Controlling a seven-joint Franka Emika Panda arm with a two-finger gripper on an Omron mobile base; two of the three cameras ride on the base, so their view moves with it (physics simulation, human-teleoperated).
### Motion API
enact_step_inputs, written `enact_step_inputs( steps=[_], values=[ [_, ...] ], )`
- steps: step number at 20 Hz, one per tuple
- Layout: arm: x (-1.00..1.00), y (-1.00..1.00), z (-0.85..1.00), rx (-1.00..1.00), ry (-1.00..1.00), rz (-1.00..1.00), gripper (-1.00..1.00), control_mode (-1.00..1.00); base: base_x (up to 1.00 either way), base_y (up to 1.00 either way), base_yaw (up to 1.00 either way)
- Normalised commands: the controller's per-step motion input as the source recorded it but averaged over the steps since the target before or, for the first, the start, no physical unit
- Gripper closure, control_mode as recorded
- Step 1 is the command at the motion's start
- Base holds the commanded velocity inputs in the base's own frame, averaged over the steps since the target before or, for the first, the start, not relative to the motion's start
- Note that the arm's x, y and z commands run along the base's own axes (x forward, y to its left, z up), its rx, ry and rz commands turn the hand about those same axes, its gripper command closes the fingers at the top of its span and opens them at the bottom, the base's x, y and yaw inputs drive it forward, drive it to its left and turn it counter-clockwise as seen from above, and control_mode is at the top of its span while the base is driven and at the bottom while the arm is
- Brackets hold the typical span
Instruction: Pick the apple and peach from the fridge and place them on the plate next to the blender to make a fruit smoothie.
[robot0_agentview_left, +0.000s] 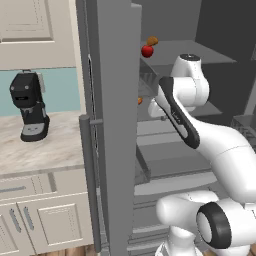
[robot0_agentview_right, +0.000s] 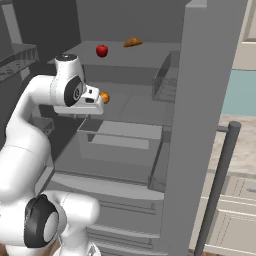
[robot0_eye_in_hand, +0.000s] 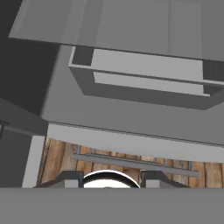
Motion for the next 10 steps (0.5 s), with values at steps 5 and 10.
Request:
enact_step_inputs(
  steps=[5, 10],
  values=[
    [0.0, 0.0, 0.0, 0.0, -0.01, 0.0, -1.0, -1.0, 0.0, 0.0, 0.0],
    [-0.4, -0.08, 0.25, 0.03, -0.35, 0.0, -1.0, -1.0, 0.0, 0.0, 0.0]
  ],
)
